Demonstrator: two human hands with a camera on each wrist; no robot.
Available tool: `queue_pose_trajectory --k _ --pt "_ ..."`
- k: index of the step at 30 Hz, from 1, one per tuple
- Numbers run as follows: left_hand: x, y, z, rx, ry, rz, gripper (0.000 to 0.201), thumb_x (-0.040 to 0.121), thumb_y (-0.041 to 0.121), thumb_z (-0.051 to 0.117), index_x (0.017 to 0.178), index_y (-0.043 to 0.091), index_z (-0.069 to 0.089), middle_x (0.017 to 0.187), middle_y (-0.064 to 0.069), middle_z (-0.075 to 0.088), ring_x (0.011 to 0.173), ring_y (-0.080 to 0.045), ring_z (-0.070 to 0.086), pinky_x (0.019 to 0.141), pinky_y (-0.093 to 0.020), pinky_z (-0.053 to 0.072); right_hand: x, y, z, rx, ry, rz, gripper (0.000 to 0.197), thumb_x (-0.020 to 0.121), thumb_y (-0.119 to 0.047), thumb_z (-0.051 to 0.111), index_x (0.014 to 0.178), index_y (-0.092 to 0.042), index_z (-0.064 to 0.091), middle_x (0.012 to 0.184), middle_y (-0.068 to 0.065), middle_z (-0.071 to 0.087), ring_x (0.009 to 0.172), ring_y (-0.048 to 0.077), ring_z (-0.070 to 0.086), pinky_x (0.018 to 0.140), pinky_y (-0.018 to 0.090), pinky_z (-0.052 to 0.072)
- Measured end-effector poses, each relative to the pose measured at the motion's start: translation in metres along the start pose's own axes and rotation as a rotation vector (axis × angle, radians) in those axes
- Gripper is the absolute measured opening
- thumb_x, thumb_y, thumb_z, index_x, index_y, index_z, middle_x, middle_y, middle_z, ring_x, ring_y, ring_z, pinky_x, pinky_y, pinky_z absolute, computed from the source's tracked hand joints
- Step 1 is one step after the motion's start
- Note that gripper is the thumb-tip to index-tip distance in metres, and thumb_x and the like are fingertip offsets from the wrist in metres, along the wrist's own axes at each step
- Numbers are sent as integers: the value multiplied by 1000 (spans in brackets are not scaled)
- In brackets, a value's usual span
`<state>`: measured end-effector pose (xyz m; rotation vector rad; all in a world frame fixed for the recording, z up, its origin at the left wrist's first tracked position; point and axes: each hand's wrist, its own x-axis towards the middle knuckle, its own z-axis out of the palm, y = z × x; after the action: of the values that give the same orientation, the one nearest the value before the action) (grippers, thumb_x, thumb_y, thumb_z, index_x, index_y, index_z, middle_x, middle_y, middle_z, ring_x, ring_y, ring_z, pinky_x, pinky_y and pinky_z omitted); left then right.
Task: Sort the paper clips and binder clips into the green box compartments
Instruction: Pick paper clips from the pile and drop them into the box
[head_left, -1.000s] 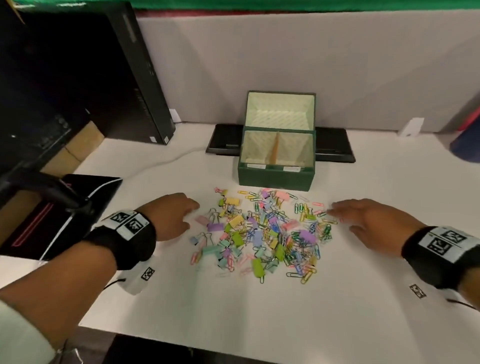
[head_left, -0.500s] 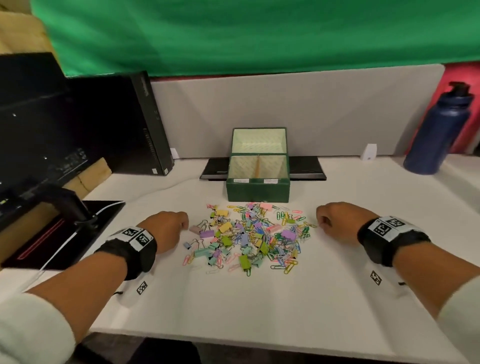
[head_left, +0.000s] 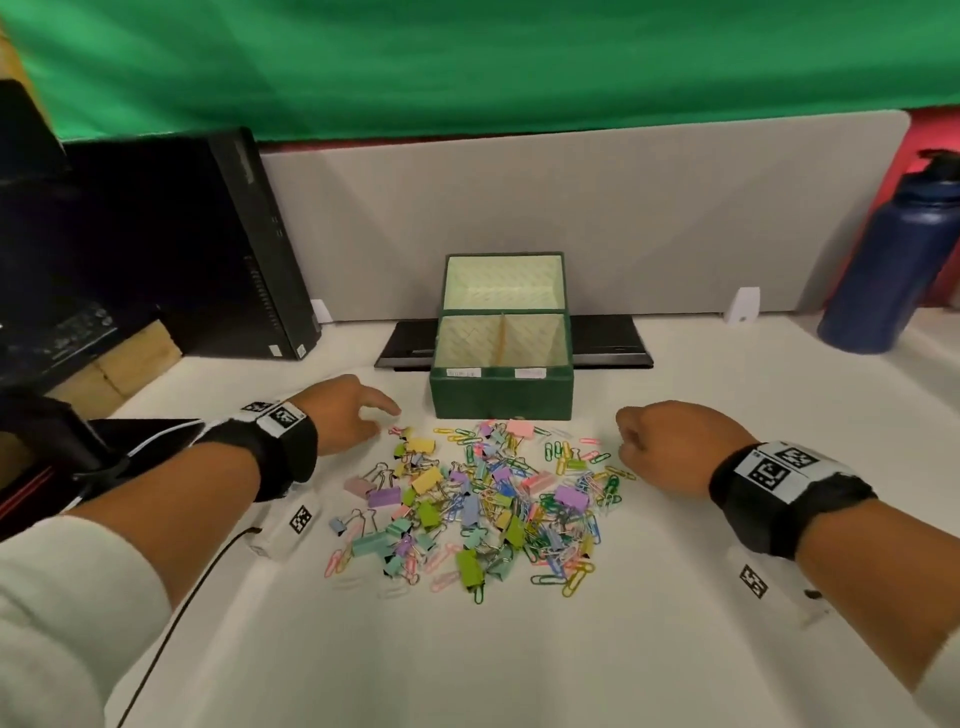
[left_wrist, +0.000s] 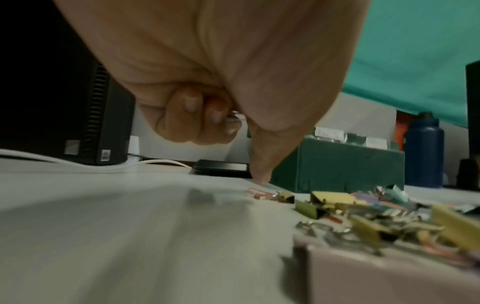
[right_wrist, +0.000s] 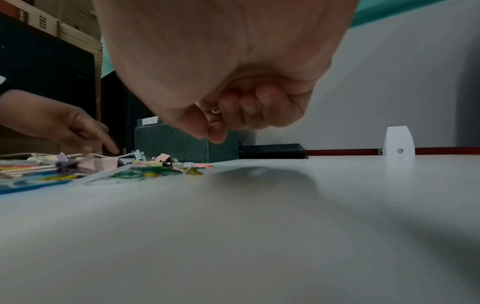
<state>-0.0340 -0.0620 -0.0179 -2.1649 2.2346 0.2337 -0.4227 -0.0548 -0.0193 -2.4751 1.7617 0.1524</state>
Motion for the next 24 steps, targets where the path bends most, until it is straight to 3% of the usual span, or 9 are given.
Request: queue_pose_trajectory --k 3,7,9,12,14,17,19,22,24 --pt "11 3 0 120 -5 25 30 91 48 64 121 50 64 103 10 44 97 -15 52 79 -26 42 13 -5 1 -2 49 -38 18 101 -34 40 109 -26 54 103 1 66 87 20 58 71 29 45" --pt "13 3 4 191 -4 92 22 92 49 60 110 43 71 99 9 43 88 -11 47 77 -24 41 28 -12 3 56 -6 -71 33 101 -38 46 132 -33 55 132 -3 59 115 21 57 96 32 46" --pt "8 3 6 184 0 100 19 92 48 60 103 38 72 101 8 45 88 -13 49 77 -25 42 35 -16 4 55 -33 -57 30 99 -37 50 127 -33 59 130 -3 59 113 20 57 96 31 46" --pt "-5 0 3 150 8 111 18 92 45 63 97 31 72 102 7 48 90 -15 53 77 -26 42 40 -18 5 85 -36 -9 12 97 -30 51 99 -32 63 110 -3 65 95 17 59 78 26 46" --pt "-18 -3 -4 106 16 112 17 90 44 65 93 29 73 100 6 51 90 -14 53 77 -26 43 37 -19 5 80 -40 36 15 97 -25 48 88 -30 59 100 -2 64 88 17 58 69 25 42" --pt "-32 -5 -17 -29 69 92 14 91 41 63 88 29 69 95 10 56 86 -11 54 72 -26 41 28 -23 3 78 -64 84 16 96 -28 50 81 -29 52 98 0 64 87 19 58 69 26 41" --pt "-36 -3 -28 -135 72 82 14 95 34 58 88 23 64 94 6 61 85 -13 55 71 -26 41 23 -25 0 86 -69 94 16 95 -35 54 81 -28 51 99 0 64 87 19 58 71 27 42" --pt "-35 8 -43 -241 15 112 18 100 12 45 85 9 53 91 -8 58 79 -20 49 67 -23 36 16 -25 -5 119 -37 92 14 96 -38 51 95 -25 56 105 0 64 92 20 58 78 30 45" --pt "-31 23 -52 -332 14 107 25 103 11 40 82 10 53 75 -2 52 64 -16 47 59 -21 35 15 -22 -4 120 -50 76 20 94 -44 55 103 -26 58 110 -1 63 98 19 59 86 31 49"
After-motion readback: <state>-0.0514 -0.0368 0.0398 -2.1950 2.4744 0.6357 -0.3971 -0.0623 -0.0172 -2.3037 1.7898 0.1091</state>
